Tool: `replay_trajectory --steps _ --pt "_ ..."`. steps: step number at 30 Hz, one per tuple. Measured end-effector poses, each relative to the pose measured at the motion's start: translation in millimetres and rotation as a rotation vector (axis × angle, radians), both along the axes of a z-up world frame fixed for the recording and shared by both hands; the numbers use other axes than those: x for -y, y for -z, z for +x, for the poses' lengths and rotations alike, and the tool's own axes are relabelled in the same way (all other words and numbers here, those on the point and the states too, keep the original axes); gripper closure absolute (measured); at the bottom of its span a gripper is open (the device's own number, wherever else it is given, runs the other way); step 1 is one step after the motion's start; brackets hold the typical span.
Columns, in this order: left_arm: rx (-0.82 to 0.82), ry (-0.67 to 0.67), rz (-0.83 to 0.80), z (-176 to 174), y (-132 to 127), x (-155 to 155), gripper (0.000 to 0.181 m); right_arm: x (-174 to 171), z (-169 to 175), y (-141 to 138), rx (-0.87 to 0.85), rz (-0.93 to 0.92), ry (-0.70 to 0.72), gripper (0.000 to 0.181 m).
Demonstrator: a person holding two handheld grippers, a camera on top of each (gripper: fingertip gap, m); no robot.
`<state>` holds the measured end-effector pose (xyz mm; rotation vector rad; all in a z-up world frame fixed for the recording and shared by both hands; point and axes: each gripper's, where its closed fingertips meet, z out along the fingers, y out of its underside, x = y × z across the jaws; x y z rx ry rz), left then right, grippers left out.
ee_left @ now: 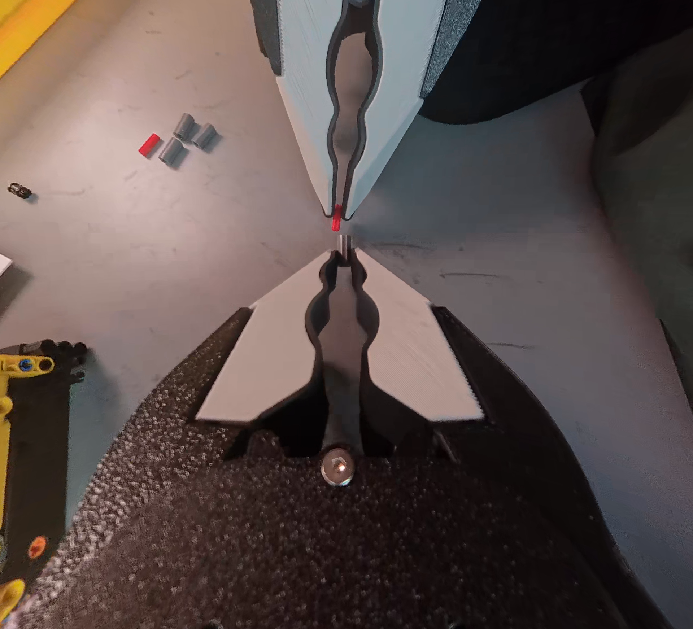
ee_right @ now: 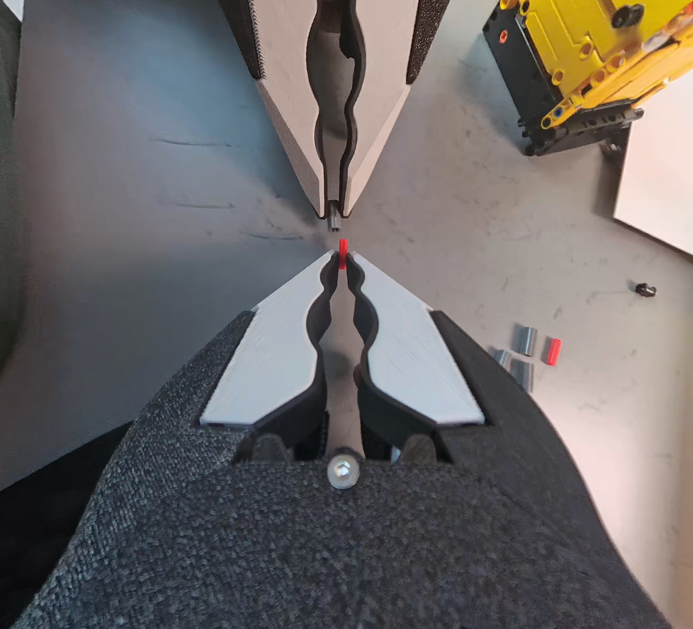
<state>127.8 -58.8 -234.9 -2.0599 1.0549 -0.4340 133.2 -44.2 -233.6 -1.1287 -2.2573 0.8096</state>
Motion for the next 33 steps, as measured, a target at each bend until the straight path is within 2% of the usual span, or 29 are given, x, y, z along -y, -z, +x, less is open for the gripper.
replay_trajectory --steps 7,10,16,33 --pt "0.175 0.014 0.043 -8.0 -28.3 16.6 0.176 21.5 -7.8 -14.9 -0.068 -0.047 -0.068 0.178" --pt "0.201 0.019 0.051 -11.4 -34.5 18.0 0.176 22.8 -10.1 -23.6 -0.093 -0.058 -0.069 0.178" --pt "0.156 0.022 0.034 -10.9 -27.4 18.9 0.176 23.2 -13.4 -27.1 -0.094 -0.048 -0.067 0.178" --pt "-0.101 0.008 -0.030 -6.9 4.4 19.8 0.176 27.5 -9.0 5.2 0.100 0.013 -0.074 0.179"
